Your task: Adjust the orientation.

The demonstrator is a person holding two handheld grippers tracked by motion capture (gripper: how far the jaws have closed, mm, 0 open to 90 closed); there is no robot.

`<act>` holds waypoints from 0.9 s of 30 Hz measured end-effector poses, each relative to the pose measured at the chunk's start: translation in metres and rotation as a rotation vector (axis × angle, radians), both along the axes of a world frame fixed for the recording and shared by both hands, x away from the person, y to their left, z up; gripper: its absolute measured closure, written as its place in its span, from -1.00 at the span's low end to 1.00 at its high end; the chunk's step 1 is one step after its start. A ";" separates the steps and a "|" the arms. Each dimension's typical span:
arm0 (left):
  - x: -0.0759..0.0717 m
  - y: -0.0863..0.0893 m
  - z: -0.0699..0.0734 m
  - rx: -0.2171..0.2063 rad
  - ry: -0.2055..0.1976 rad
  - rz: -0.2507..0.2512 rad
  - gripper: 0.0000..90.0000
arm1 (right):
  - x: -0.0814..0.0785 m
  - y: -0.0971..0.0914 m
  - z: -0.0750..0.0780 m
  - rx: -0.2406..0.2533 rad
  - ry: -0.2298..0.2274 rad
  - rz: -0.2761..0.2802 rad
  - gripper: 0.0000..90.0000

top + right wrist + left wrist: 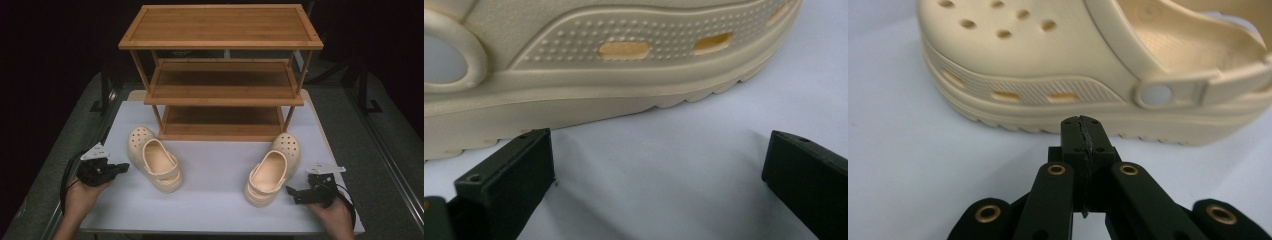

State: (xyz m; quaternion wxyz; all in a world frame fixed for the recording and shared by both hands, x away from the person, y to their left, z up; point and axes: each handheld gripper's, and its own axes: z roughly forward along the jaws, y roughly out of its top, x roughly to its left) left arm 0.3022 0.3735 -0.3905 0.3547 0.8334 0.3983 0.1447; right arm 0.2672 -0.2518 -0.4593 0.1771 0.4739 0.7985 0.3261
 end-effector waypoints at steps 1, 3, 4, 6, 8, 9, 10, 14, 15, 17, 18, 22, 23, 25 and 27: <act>0.004 0.001 0.003 0.000 -0.002 0.004 1.00 | 0.000 0.000 0.000 -0.001 -0.001 0.002 -1.00; 0.009 0.002 0.008 0.006 -0.006 0.012 1.00 | 0.000 0.000 0.000 -0.001 -0.001 0.002 -1.00; 0.013 0.004 0.011 0.011 -0.011 0.018 1.00 | 0.000 0.000 0.000 -0.002 -0.001 0.002 -1.00; 0.018 0.006 0.016 0.008 -0.017 0.028 1.00 | 0.000 0.000 0.000 0.000 -0.002 0.002 -1.00; 0.027 0.008 0.022 -0.001 -0.023 0.042 1.00 | 0.000 0.000 0.000 0.000 -0.002 0.002 -1.00; 0.029 0.008 0.024 -0.002 -0.023 0.046 1.00 | 0.000 0.000 0.000 0.000 -0.002 0.002 -1.00; 0.034 0.009 0.026 -0.001 -0.029 0.048 1.00 | 0.000 0.000 0.000 0.000 -0.002 0.002 -1.00; 0.050 0.008 0.032 0.003 -0.038 0.065 1.00 | 0.000 0.000 0.000 0.001 -0.002 0.002 -1.00; 0.054 0.007 0.033 0.010 -0.039 0.067 1.00 | 0.000 0.000 0.000 0.001 -0.002 0.001 -1.00; 0.063 0.006 0.034 0.017 -0.041 0.069 1.00 | 0.000 0.000 0.000 0.001 -0.002 0.001 -1.00; 0.068 0.006 0.033 0.021 -0.044 0.073 1.00 | 0.000 0.000 0.000 0.001 -0.002 0.002 -1.00; 0.086 0.007 0.033 0.019 -0.049 0.091 1.00 | 0.000 0.000 0.000 0.001 -0.003 0.002 -1.00; 0.086 0.007 0.033 0.019 -0.049 0.091 1.00 | 0.000 0.000 0.000 0.001 -0.003 0.002 -1.00; 0.096 0.008 0.032 0.034 -0.047 0.100 1.00 | 0.000 0.000 0.000 0.001 -0.003 0.002 -1.00; 0.107 0.009 0.029 0.037 -0.048 0.103 1.00 | 0.000 0.000 0.000 0.002 -0.003 0.001 -1.00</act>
